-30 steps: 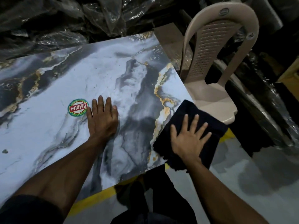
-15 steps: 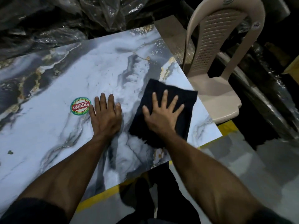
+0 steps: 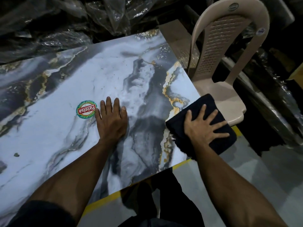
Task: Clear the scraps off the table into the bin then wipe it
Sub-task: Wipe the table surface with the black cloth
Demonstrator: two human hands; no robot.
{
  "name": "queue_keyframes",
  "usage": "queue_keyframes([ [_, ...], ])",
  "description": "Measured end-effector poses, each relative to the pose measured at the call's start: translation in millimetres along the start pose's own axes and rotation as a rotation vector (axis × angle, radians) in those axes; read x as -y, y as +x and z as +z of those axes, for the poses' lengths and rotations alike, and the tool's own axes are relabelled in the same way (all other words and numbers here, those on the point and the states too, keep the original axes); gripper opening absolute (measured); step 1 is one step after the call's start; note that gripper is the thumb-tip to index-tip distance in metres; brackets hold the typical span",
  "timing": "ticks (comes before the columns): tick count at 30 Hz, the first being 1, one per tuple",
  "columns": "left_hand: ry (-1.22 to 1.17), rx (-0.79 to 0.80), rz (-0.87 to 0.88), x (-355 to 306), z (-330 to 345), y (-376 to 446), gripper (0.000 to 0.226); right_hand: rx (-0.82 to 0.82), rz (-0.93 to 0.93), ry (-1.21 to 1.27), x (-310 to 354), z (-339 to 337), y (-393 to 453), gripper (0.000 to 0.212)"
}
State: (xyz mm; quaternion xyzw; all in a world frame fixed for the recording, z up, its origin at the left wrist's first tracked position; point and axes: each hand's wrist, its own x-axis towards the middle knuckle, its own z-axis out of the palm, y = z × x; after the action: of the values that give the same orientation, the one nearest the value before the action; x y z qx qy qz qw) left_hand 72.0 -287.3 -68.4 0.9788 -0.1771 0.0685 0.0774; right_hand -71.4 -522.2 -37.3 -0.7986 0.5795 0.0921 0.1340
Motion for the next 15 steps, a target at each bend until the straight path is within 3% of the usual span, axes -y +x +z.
queue_keyframes([
  [8,-0.043,0.029,-0.046,-1,2,3,0.057,0.000,-0.343,-0.086,83,0,38,0.071],
  [12,-0.013,0.005,-0.029,1,3,2,0.055,0.011,-0.639,-0.163,102,14,11,0.066],
  [15,0.013,-0.025,0.002,1,2,-1,0.053,-0.014,-0.906,-0.211,81,32,-37,0.064],
])
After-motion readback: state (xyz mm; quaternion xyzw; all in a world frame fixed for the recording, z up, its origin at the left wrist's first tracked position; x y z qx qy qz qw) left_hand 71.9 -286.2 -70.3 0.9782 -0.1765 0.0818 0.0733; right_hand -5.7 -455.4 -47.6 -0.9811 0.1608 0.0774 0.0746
